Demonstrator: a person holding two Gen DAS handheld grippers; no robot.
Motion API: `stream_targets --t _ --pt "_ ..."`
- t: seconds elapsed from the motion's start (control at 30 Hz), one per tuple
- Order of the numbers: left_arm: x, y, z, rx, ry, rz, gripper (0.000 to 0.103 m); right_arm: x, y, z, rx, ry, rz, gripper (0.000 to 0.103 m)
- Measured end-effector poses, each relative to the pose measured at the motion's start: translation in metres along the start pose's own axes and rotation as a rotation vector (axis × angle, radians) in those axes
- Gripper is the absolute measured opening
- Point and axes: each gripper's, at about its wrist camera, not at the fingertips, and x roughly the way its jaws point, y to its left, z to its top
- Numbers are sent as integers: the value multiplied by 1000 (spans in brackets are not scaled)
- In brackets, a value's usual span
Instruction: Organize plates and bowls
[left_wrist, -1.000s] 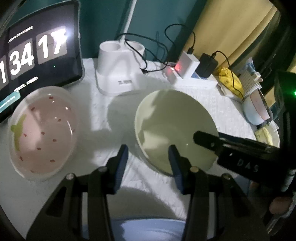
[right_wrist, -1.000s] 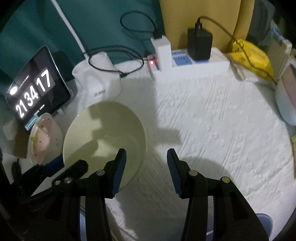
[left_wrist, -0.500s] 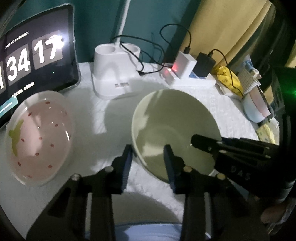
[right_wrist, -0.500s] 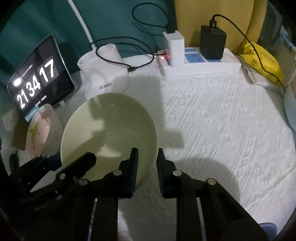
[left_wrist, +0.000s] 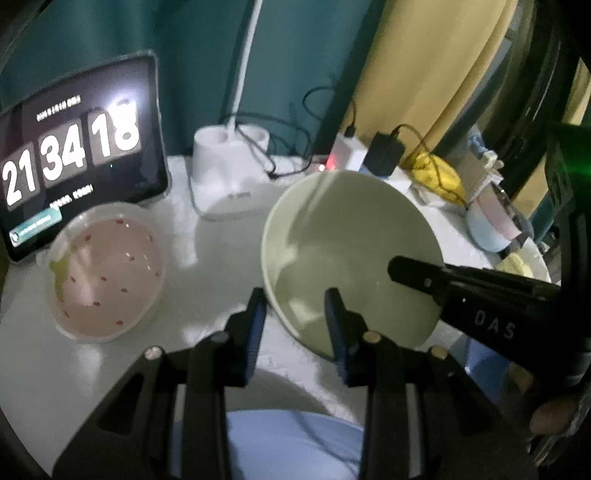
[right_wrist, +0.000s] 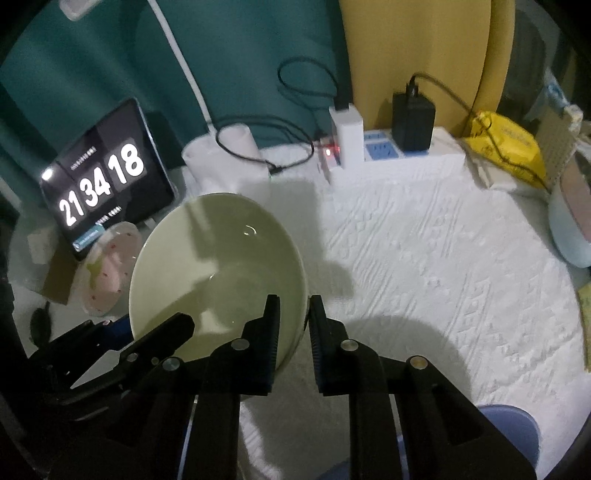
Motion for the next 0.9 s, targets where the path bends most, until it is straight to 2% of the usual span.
stream_targets --t 0.53,0.9 --pt "-55 -42 -8 49 -87 -23 34 -69 -4 -20 10 -104 21 17" --pt "-73 -85 -26 91 -100 -53 34 -106 -31 -41 40 -144 14 17"
